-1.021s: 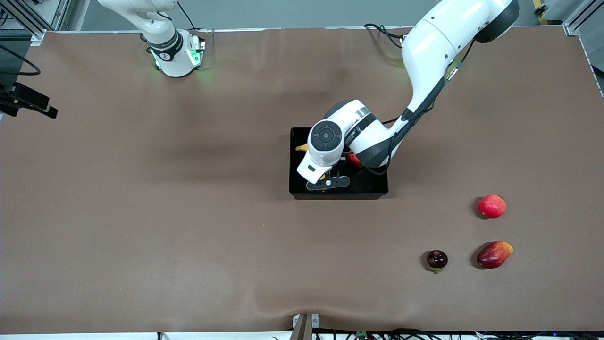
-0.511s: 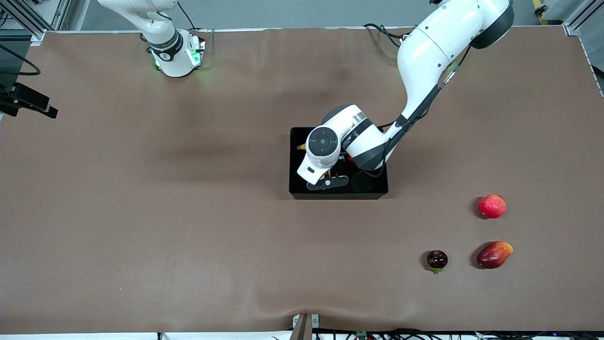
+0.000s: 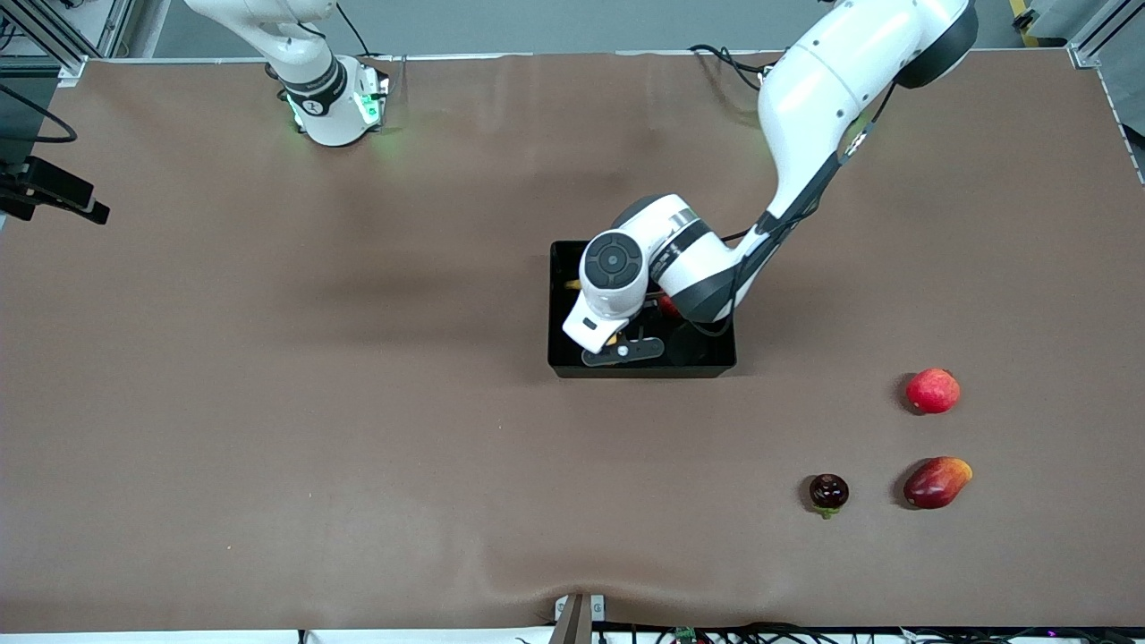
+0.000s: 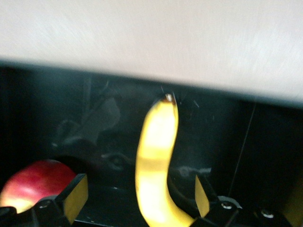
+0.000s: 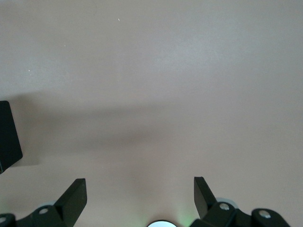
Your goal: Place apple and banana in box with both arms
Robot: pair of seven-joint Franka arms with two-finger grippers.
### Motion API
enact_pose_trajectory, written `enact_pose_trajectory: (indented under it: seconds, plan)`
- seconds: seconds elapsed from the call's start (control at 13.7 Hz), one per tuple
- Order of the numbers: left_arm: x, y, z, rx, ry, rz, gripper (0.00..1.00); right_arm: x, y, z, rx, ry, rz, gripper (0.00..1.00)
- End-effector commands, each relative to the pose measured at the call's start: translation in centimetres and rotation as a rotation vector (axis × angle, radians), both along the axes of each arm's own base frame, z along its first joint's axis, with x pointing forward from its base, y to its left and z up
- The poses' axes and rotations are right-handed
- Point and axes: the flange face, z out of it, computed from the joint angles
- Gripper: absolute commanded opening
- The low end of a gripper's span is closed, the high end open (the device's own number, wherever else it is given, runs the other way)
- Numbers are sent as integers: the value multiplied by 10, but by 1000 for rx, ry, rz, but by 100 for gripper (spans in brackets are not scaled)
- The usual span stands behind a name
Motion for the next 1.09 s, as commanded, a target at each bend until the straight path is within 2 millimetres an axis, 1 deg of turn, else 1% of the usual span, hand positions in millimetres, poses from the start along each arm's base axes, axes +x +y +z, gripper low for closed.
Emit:
enact_pose_trajectory:
  seconds: [0.0,0.15,0.22,0.29,0.36,0.44,0.58,0.66,0.73,0.88,1.02]
  plan:
    - [34,49,80,44,-55,57,100,2,-2,4,2,-8,-1,100]
    - [52,96,150,36,-105,91,100,2,-2,4,2,-8,0,100]
    - [58,120,178,24,-118,121,100,2,-2,4,2,-8,0,100]
    - [62,146,199,13,-98,156,100,2,-2,4,2,-7,-1,100]
    - [66,174,225,-10,-100,191,100,2,-2,4,2,-8,0,100]
    - [71,201,247,-31,-120,212,100,2,-2,4,2,-8,-1,100]
    - [76,243,282,-72,-150,180,100,2,-2,4,2,-8,-1,100]
    - [77,268,303,-83,-181,167,100,2,-2,4,2,-8,0,100]
    - [77,290,317,-94,-198,136,100,2,-2,4,2,-8,-1,100]
    - [65,326,354,-95,-235,113,100,2,-3,3,2,-7,-3,100]
    - [56,351,361,-61,-190,121,100,2,-3,4,4,-9,-4,100]
